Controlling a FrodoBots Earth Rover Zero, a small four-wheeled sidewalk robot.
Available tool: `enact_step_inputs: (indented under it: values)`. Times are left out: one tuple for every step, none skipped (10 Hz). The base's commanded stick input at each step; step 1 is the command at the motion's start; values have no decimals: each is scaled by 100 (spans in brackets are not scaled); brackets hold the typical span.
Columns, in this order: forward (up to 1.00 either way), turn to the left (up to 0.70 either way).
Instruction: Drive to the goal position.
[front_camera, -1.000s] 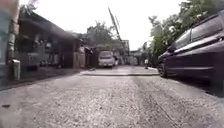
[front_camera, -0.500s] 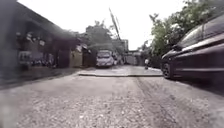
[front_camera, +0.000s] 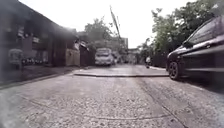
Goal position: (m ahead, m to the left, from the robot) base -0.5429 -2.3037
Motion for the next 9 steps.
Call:
enact_step_inputs:
  values:
    - [100, 0]
    - [100, 0]
    - [100, 0]
    - [100, -12]
    - [100, -27]
    - [100, -18]
    - [100, -4]
    - [100, -12]
    - [100, -16]
